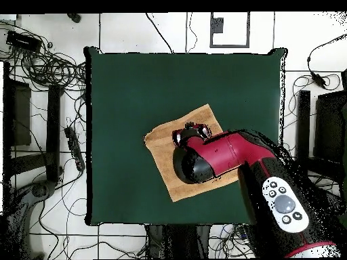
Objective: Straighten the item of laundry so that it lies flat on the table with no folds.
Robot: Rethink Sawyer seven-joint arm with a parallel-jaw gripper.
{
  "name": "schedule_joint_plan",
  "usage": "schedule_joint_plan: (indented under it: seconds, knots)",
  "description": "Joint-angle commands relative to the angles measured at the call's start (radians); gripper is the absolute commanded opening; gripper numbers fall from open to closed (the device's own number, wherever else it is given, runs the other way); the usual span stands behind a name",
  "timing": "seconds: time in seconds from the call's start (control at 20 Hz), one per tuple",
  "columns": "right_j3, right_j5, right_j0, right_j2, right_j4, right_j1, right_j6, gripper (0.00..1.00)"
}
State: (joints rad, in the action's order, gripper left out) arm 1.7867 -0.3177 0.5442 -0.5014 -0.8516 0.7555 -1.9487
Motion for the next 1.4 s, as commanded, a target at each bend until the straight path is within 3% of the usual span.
schedule_joint_plan:
  seconds: [0.05,0.7,1.0,1.15,1.4]
  knots:
    - [0.042,-0.032,-0.028,-0.104,-0.093,-0.081,0.217,0.0]
    - [-0.11,0.044,-0.1,0.001,-0.274,-0.2,0.082,0.0]
    - [-0.167,0.102,-0.175,0.067,-0.357,-0.202,-0.021,0.0]
    - [-0.175,0.155,-0.243,0.161,-0.41,-0.164,-0.108,0.0]
    - [-0.235,0.199,-0.303,0.268,-0.44,-0.172,-0.143,0.0]
